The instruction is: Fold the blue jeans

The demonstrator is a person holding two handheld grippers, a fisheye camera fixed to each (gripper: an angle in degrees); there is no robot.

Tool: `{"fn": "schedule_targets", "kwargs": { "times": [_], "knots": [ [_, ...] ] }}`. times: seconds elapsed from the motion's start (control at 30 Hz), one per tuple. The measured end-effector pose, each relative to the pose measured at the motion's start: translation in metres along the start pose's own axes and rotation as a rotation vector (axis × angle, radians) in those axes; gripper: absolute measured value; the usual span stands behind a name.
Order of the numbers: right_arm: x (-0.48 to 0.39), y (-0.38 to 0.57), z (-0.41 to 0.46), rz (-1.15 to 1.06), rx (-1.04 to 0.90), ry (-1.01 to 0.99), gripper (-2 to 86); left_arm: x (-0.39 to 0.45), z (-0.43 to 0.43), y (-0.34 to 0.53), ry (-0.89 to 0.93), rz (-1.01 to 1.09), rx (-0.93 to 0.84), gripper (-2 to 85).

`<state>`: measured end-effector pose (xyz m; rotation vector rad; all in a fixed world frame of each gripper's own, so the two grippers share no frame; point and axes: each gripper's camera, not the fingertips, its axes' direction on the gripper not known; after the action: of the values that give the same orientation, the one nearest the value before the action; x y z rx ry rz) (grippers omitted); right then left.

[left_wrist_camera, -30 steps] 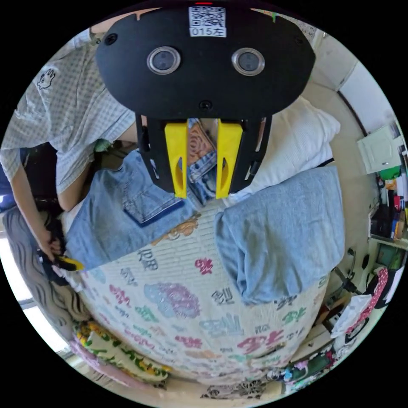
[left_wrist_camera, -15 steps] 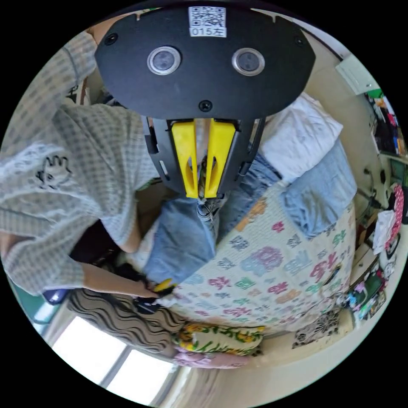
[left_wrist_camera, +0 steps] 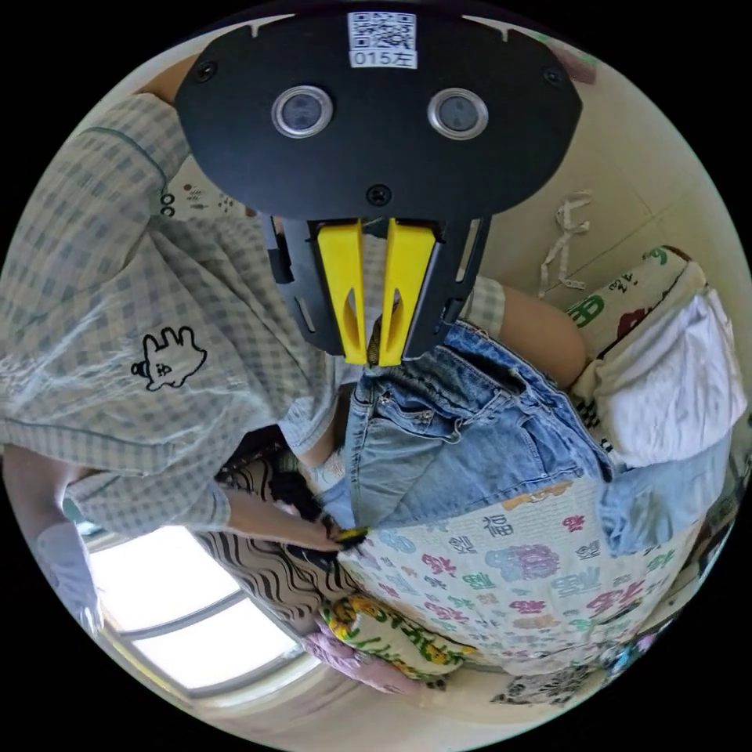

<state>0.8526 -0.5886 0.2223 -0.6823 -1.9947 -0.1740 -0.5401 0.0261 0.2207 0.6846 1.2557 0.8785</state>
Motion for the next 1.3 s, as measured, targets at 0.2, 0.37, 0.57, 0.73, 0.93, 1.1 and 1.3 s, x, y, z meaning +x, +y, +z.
{"fn": "schedule_targets", "kwargs": {
  "times": [0.2,0.37,0.57,0.73,0.93,1.1,1.3],
  "knots": [
    [0.043,0.127,-0.053,-0.03,0.231,-0.245,-0.1,-0.021,-0.012,-0.01,-0.074,-0.03,-0.015,1.1],
    [0.1,0.238,-0.027,0.174,0.17,-0.298,0.8,-0.038,0.01,-0.02,-0.018,-0.057,-0.132,2.1],
    [0.104,0.288,-0.019,0.309,0.285,-0.109,4.1,-0.059,0.043,-0.034,0.065,-0.153,-0.317,1.9],
    [0.015,0.218,-0.034,-0.089,0.399,-0.021,6.5,-0.054,-0.001,-0.085,-0.247,-0.11,-0.016,5.7],
    [-0.154,0.108,0.046,-0.805,0.039,0.189,8.1,-0.079,0.062,-0.217,-0.466,0.046,-0.066,9.9],
    [-0.249,0.07,0.121,-1.091,-0.194,0.488,12.1,-0.117,0.172,-0.303,-0.587,0.126,-0.447,10.5],
    [-0.297,0.041,0.189,-1.187,-0.355,0.677,13.9,-0.16,0.252,-0.351,-0.504,0.082,-0.652,9.8]
  ]
}}
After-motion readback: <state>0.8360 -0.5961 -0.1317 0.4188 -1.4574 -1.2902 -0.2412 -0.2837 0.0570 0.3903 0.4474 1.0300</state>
